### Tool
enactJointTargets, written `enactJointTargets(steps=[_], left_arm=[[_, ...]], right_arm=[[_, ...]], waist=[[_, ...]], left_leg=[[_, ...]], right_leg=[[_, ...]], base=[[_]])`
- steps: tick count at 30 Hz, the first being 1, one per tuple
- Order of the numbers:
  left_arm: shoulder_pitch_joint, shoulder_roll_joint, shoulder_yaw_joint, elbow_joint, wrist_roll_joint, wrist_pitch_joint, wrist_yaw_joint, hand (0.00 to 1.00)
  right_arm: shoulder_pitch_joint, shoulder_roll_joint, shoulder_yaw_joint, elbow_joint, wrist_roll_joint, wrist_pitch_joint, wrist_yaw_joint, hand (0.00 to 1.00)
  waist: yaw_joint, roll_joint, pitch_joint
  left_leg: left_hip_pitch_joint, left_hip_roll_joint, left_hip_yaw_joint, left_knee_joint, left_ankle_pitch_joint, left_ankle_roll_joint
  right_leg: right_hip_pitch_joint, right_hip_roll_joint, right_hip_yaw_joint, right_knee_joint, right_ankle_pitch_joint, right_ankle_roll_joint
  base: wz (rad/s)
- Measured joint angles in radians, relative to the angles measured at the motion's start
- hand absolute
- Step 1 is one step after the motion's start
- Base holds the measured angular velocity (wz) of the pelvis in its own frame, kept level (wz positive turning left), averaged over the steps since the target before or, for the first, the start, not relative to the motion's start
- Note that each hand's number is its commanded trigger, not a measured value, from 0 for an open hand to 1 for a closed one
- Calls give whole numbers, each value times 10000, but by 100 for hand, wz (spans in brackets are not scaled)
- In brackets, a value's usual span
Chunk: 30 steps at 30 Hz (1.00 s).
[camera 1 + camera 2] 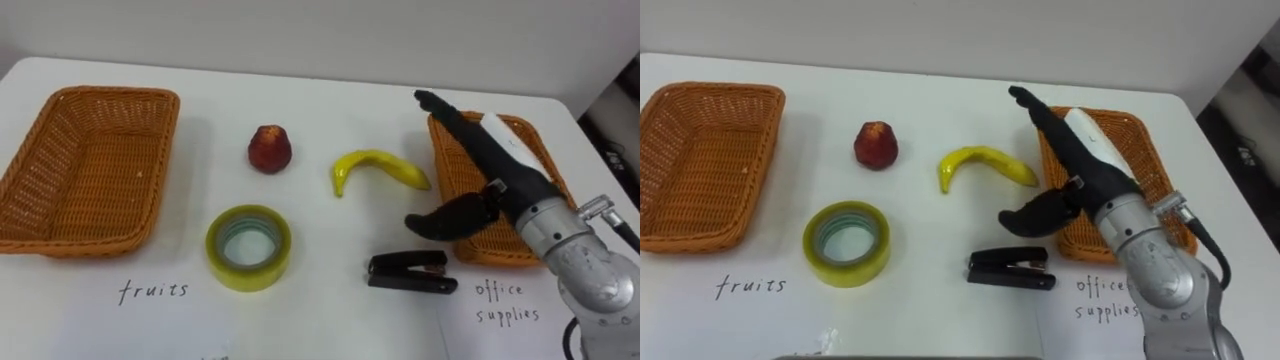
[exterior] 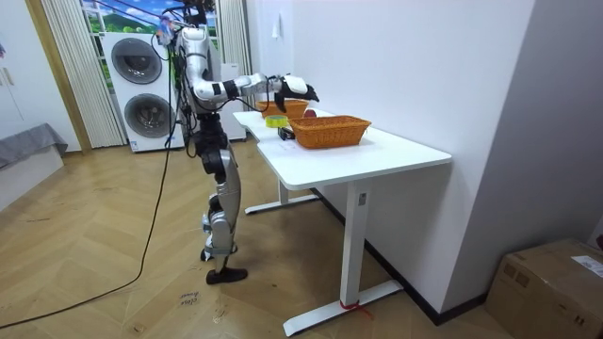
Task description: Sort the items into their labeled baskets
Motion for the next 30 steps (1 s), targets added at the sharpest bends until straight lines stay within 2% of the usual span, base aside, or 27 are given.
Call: enactJointTargets(steps=[10,19,22,30], left_arm=[[-93,146,4,-63,1,4,87,0],[-111,143,3,-112,-12,21,100,0],[-150,145,6,-248,-36,31,100,0],[-197,145,9,-239,-86,36,95,0]], right_arm=[[0,-343,149,2,-322,504,1484,0],[2,-342,176,139,-420,529,2119,0],[1,-342,254,302,-545,724,2338,0],[2,-343,414,432,-627,739,2878,0]], waist=[[302,-28,11],[424,-38,51],[485,-43,54],[499,-71,57]], left_leg=[[-36,-1,-39,17,1,1],[5,-3,-49,-5,1,2],[-2,-4,-57,-41,1,2],[1,-4,-74,-82,1,2]], right_leg=[[24,0,-62,-10,60,6],[159,7,-87,-167,84,15],[152,7,-107,-157,91,17],[165,13,-114,-165,95,14]], base=[[0],[0],[0],[0]])
